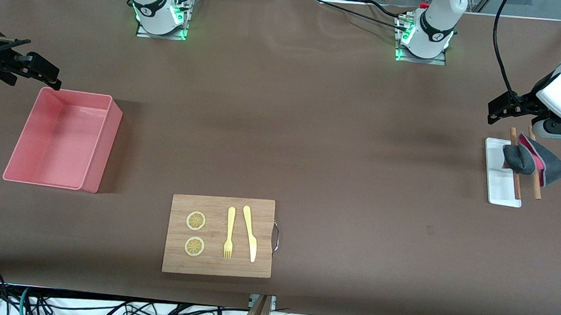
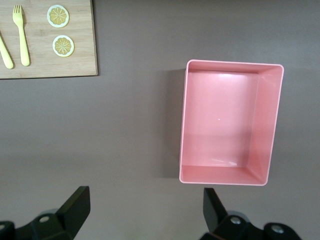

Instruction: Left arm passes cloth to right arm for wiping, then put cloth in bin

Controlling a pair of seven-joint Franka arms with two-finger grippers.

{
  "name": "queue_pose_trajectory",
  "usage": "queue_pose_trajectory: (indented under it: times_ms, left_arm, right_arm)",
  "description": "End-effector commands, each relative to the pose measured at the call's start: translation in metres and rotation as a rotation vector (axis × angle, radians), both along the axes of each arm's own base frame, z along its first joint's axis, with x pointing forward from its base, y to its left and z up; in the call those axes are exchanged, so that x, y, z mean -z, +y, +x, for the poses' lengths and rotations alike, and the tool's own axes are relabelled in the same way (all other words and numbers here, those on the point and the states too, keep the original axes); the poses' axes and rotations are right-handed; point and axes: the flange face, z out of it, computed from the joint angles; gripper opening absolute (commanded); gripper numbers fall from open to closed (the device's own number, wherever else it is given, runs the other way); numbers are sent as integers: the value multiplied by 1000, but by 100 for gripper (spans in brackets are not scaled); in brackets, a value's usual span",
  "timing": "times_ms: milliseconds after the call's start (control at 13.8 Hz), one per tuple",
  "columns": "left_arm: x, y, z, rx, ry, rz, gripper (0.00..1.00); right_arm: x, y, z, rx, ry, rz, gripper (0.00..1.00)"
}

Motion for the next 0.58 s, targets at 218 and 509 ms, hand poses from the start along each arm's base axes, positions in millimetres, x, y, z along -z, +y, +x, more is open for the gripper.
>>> queue_pose_trajectory:
  times_ms: [218, 509]
  left_arm:
    - [-7, 4, -3, -12, 7, -11, 100]
    - [-8, 7, -3, -8, 4, -11, 100]
  right_arm:
    - [-5, -4, 4, -17, -6, -2, 100]
    - [-5, -3, 4, -17, -6, -1, 100]
